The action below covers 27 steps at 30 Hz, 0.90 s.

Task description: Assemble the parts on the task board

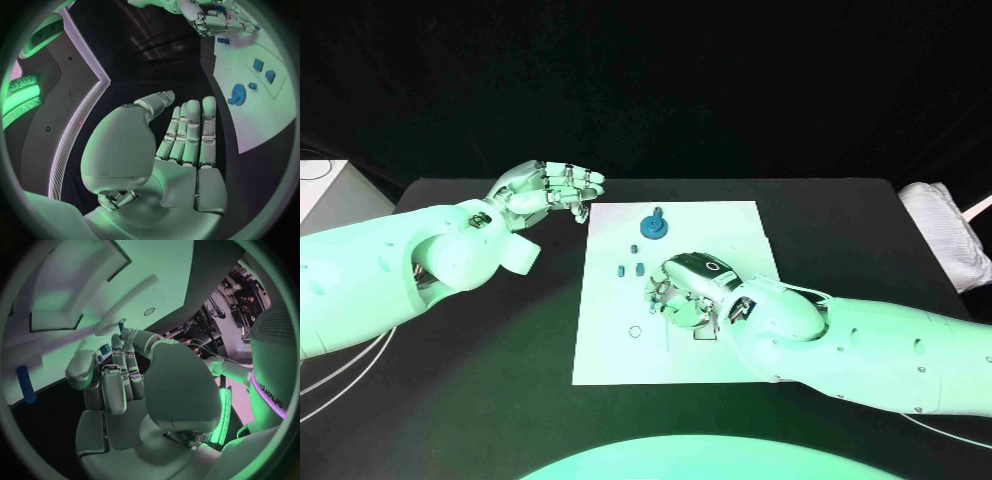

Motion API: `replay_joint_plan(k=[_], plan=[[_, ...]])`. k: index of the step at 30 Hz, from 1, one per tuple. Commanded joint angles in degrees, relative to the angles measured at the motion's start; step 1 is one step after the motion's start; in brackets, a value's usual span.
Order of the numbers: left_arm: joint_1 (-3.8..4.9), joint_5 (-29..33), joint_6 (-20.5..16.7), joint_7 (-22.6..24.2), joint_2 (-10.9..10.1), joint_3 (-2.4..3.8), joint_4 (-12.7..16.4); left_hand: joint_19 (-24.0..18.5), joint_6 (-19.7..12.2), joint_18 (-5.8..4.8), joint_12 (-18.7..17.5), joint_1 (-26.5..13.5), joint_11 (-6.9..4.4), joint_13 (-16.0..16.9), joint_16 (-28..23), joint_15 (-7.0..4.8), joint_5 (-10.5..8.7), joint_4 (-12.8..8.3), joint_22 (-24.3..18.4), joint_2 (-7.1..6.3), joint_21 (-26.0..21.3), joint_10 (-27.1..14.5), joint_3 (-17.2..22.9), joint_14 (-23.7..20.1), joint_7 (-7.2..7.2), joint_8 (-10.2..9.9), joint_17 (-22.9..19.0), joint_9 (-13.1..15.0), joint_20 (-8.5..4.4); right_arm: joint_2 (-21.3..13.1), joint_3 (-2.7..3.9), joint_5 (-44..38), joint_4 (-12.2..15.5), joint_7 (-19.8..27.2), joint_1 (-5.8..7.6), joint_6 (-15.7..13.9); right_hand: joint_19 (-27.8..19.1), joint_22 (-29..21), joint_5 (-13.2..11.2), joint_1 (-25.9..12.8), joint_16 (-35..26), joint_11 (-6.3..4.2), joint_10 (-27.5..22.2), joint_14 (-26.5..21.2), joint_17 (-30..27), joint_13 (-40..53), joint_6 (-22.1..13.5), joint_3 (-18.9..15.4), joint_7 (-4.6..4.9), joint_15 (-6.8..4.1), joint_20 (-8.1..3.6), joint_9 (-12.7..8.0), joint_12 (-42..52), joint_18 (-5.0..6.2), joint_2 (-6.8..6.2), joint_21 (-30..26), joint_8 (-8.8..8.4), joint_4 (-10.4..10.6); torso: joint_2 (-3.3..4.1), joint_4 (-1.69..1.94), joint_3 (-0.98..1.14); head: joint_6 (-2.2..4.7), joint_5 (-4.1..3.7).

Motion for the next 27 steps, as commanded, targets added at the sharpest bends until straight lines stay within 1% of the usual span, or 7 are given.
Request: replay_joint_plan(k=[1,9,12,15,20,27], plan=[[0.00,0.42,0.37,0.20,0.07,0.05,0.13,0.23,-0.42,0.79,0.25,-0.57,0.05,-0.07,-0.24,0.44,0.16,0.21,0.07,-0.06,0.25,-0.50,-0.18,-0.11,0.37,0.27,-0.07,-0.09,0.10,0.08,-0.06,-0.81,0.01,-0.06,-0.10,1.57,-0.33,0.09,0.23,0.13,0.26,-2.18,2.60,3.10,-0.05,2.30,-0.01,0.87,0.33,-0.23,-0.01,0.12,0.14,-0.52,0.61,0.22,0.22,-0.72,-0.01,0.00,-0.02,-0.14,0.21],[0.01,0.43,0.51,0.07,-0.05,0.05,-0.02,0.21,-0.49,0.79,0.31,-0.62,0.08,-0.09,-0.24,0.46,0.16,0.25,0.06,-0.09,0.22,-0.60,-0.21,-0.13,0.39,0.31,-0.08,-0.09,0.13,0.00,-0.10,-0.79,-0.10,-0.08,-0.11,2.09,-0.32,0.13,0.23,0.11,0.22,-2.18,2.61,3.08,-0.14,2.31,-0.01,0.87,0.33,-0.23,-0.01,0.13,0.14,-0.53,0.61,0.24,0.22,-0.73,-0.02,0.01,-0.03,-0.29,0.25],[0.01,0.44,0.51,0.03,-0.08,0.05,-0.11,0.21,-0.49,0.79,0.31,-0.62,0.08,-0.09,-0.24,0.46,0.16,0.25,0.06,-0.09,0.22,-0.60,-0.21,-0.13,0.39,0.31,-0.08,-0.09,0.13,-0.02,-0.10,-0.79,-0.05,-0.07,-0.11,2.22,-0.32,0.13,0.23,0.11,0.22,-2.18,2.61,3.08,-0.14,2.31,-0.01,0.87,0.33,-0.23,-0.01,0.13,0.14,-0.53,0.61,0.24,0.22,-0.73,0.01,0.03,0.04,-0.32,0.27],[0.01,0.45,0.52,0.01,-0.08,0.05,-0.19,0.21,-0.49,0.79,0.31,-0.62,0.08,-0.09,-0.24,0.46,0.16,0.25,0.06,-0.09,0.22,-0.60,-0.21,-0.13,0.39,0.31,-0.08,-0.09,0.13,-0.03,-0.10,-0.79,0.02,-0.06,-0.11,2.48,-0.32,0.13,0.23,0.11,0.22,-2.18,2.61,3.08,-0.14,2.31,-0.01,0.87,0.33,-0.23,-0.01,0.13,0.14,-0.53,0.61,0.24,0.22,-0.73,0.00,-0.01,0.06,-0.39,0.24],[0.01,0.45,0.57,-0.01,-0.07,0.05,-0.23,0.20,-0.53,0.79,0.34,-0.63,0.09,-0.09,-0.24,0.47,0.16,0.26,0.05,-0.09,0.20,-0.65,-0.21,-0.14,0.41,0.33,-0.08,-0.09,0.14,-0.06,-0.11,-0.80,0.02,-0.11,-0.12,2.79,-0.28,0.24,0.25,0.07,0.26,-2.18,2.64,3.10,-0.06,2.33,0.02,0.89,0.33,-0.23,0.00,0.17,0.14,-0.55,0.61,0.32,0.24,-0.76,0.01,-0.06,0.02,-0.50,0.18],[0.01,0.45,0.62,-0.17,-0.10,0.05,-0.44,0.20,-0.53,0.79,0.34,-0.63,0.09,-0.09,-0.24,0.47,0.16,0.26,0.05,-0.09,0.20,-0.65,-0.21,-0.14,0.41,0.33,-0.08,-0.09,0.14,-0.25,-0.12,-0.97,0.18,-0.23,-0.11,2.81,-0.31,0.22,0.30,0.06,0.27,-2.18,2.66,3.10,-0.07,2.35,0.03,0.91,0.32,-0.23,0.00,0.19,0.14,-0.54,0.62,0.31,0.25,-0.79,-0.01,0.01,0.05,-0.65,0.13]])
